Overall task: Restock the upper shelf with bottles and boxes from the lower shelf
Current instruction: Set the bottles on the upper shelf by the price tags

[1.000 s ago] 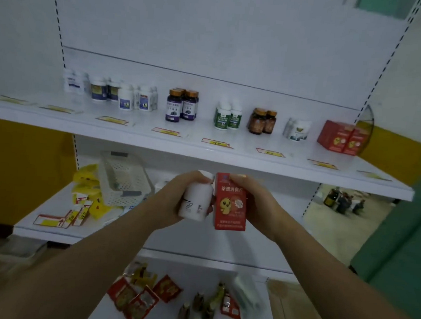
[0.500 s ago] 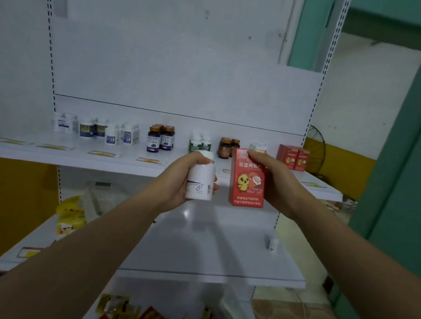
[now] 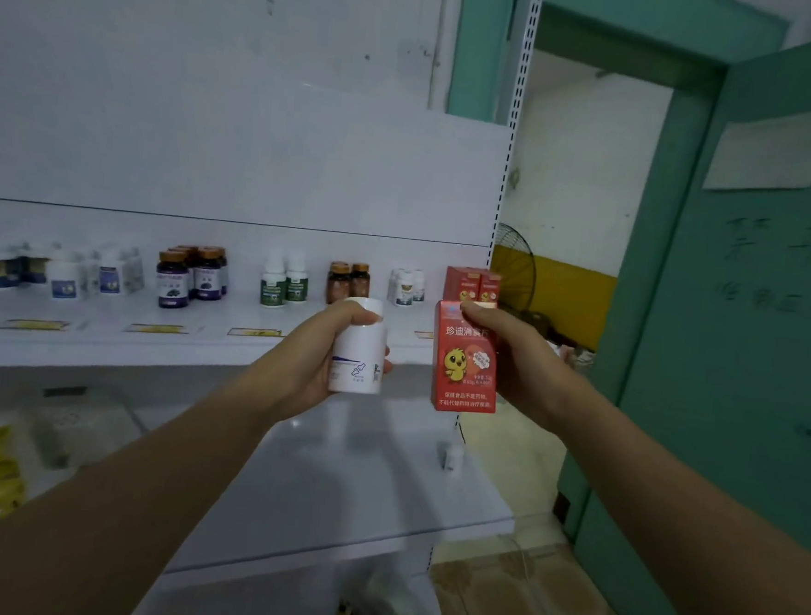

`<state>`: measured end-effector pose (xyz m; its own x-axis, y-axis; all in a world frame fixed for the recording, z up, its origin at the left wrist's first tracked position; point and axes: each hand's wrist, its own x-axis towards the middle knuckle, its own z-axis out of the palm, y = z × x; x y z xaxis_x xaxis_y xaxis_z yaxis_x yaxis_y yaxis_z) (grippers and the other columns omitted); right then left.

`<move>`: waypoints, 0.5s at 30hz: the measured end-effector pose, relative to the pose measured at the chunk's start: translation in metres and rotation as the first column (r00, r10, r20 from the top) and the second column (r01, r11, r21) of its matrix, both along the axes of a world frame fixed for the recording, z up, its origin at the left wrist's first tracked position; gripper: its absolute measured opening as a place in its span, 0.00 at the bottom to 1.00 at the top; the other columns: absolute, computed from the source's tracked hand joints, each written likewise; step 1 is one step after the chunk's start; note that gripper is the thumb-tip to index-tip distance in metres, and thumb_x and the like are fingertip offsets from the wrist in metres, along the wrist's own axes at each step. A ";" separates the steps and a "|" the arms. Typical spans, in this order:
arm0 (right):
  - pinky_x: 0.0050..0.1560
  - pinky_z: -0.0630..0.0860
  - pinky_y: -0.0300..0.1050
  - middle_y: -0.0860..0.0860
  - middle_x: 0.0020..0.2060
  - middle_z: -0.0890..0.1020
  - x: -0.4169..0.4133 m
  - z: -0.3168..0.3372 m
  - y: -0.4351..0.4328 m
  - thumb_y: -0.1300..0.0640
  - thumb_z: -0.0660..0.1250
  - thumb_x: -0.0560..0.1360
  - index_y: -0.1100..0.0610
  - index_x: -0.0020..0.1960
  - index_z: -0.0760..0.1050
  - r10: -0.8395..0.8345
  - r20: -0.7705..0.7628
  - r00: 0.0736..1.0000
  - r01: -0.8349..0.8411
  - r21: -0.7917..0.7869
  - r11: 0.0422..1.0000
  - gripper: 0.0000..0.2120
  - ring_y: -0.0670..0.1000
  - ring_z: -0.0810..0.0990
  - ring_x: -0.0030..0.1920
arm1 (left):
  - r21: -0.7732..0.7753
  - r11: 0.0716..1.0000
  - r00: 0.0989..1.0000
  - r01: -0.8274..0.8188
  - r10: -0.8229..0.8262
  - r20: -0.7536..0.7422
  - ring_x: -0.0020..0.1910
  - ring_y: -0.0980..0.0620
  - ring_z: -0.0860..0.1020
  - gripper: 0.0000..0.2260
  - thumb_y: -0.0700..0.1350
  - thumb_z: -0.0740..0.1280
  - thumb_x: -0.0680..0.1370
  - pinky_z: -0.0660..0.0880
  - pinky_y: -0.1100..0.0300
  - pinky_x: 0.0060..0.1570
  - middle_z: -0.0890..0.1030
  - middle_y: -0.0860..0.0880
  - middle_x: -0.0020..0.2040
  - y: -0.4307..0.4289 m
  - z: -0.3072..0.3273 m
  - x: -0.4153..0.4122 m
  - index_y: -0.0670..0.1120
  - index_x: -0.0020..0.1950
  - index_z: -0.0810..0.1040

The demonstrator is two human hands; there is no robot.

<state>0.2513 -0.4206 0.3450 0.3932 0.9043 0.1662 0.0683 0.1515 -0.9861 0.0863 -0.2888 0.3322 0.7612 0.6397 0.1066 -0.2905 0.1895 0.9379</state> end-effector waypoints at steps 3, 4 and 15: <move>0.61 0.76 0.55 0.55 0.48 0.82 0.038 -0.009 0.002 0.44 0.67 0.68 0.53 0.54 0.74 -0.018 0.004 1.000 0.018 -0.015 1.000 0.18 0.56 0.81 0.51 | -0.024 0.999 0.999 0.032 -0.033 -0.011 0.34 0.45 0.80 0.12 0.43 0.62 0.76 0.80 0.55 0.39 0.80 0.42 0.35 0.007 -0.005 0.038 0.41 0.58 0.71; 0.61 0.76 0.55 0.54 0.49 0.82 0.052 -0.012 0.005 0.45 0.67 0.70 0.52 0.54 0.74 -0.029 0.008 1.000 0.030 -0.016 0.999 0.17 0.56 0.81 0.51 | -0.035 0.998 0.999 0.042 -0.042 -0.005 0.34 0.45 0.80 0.12 0.43 0.63 0.76 0.80 0.55 0.38 0.80 0.42 0.36 0.010 -0.007 0.051 0.41 0.59 0.71; 0.51 0.77 0.46 0.48 0.43 0.86 0.239 0.008 0.085 0.44 0.69 0.66 0.51 0.53 0.78 0.000 0.182 0.983 0.000 -0.002 1.000 0.19 0.48 0.85 0.45 | -0.014 0.996 0.996 -0.091 0.091 0.014 0.37 0.44 0.79 0.09 0.43 0.62 0.76 0.79 0.53 0.41 0.79 0.41 0.38 0.072 0.002 0.209 0.42 0.55 0.73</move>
<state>0.4906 -0.3356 0.3531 0.3564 0.9048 0.2331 0.2469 0.1494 -0.9575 0.2950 -0.2169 0.3345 0.6984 0.7075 0.1084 -0.3205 0.1738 0.9311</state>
